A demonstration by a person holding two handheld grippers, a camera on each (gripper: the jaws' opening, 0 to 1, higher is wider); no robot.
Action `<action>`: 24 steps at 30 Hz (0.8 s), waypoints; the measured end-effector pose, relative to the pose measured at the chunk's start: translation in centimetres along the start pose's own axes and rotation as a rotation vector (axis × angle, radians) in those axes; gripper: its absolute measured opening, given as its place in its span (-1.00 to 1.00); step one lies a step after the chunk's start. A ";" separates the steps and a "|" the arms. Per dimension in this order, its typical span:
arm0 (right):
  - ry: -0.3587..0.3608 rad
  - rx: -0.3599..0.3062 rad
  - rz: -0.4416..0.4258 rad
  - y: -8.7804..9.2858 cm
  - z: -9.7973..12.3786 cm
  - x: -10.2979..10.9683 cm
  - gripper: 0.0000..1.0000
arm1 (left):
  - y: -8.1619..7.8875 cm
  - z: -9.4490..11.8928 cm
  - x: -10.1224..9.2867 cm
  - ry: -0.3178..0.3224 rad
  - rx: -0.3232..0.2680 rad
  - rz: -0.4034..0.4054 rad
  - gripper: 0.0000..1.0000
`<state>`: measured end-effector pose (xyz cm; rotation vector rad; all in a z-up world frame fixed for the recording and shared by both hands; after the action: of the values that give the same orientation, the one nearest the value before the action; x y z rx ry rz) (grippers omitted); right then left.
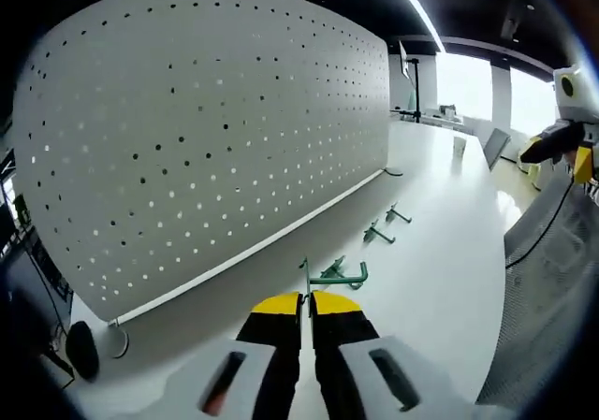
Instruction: Insert the hook assembly into the mounting plate slot until the hook locks in place.
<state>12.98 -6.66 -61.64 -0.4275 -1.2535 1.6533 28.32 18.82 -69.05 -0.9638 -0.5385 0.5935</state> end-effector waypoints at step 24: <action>-0.150 -0.095 0.040 -2.9 0.0 1.2 -0.21 | -5.3 6.1 -4.2 -0.084 -0.159 -0.023 -0.94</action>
<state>13.87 -5.67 -58.81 -0.3945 -1.4468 1.6894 22.46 17.32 -62.28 -1.0847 -0.6787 0.5784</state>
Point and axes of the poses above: the point that each gripper's makers call its tool centre point, and the gripper's own axes: z roughly backward along the fingers, x roughly to its left, y roughly out of its underside, the point moved 9 cm from there along z, roughly backward along the fingers, and after that the axes turned 7 degrees about -z, right-handed, at the moved point
